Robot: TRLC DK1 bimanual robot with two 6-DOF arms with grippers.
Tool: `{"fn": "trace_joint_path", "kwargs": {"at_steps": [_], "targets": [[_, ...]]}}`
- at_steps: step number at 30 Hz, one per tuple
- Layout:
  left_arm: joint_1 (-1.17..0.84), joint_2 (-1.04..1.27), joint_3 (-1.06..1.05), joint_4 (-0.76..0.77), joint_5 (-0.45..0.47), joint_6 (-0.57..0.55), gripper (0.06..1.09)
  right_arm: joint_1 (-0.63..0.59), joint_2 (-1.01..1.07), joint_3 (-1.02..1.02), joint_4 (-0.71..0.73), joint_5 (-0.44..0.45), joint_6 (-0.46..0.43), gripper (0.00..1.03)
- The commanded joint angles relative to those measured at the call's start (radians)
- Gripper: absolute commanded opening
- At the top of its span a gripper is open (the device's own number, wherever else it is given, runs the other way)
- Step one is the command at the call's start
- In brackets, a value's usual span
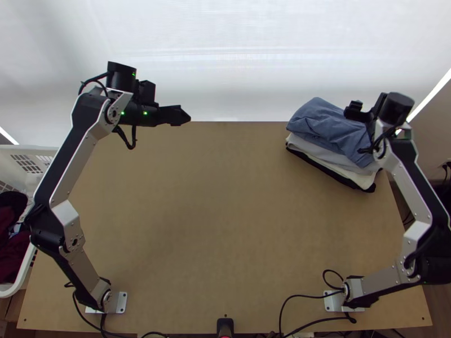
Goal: Fold the t-shirt
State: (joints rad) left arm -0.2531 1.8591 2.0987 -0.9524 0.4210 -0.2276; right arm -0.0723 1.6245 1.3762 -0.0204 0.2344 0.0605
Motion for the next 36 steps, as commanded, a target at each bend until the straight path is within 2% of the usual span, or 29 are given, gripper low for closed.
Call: {"fn": "trace_joint_path", "kwargs": {"at_steps": [1,9,17,27,31,36], "targets": [[0.008,-0.035,0.03,-0.009,-0.004,0.013,1.05,-0.035,0.052,-0.081,0.134,0.037,-0.041,0.98],[0.006,-0.031,0.041,-0.006,-0.004,0.013,1.05,-0.127,0.167,-0.195,0.295,0.046,-0.048,0.98],[0.002,-0.024,0.052,-0.008,-0.004,0.01,1.05,-0.17,0.229,-0.25,0.356,0.063,-0.047,0.98],[0.011,-0.04,0.07,-0.009,-0.007,0.007,1.05,-0.152,0.072,-0.144,0.336,0.108,-0.045,0.98],[0.028,-0.064,0.098,0.015,-0.087,0.013,1.05,-0.123,-0.008,-0.04,0.226,0.106,-0.047,0.98],[0.046,-0.123,0.098,0.073,-0.274,0.068,1.05,-0.083,-0.097,0.123,0.08,0.066,-0.047,0.98]]}}
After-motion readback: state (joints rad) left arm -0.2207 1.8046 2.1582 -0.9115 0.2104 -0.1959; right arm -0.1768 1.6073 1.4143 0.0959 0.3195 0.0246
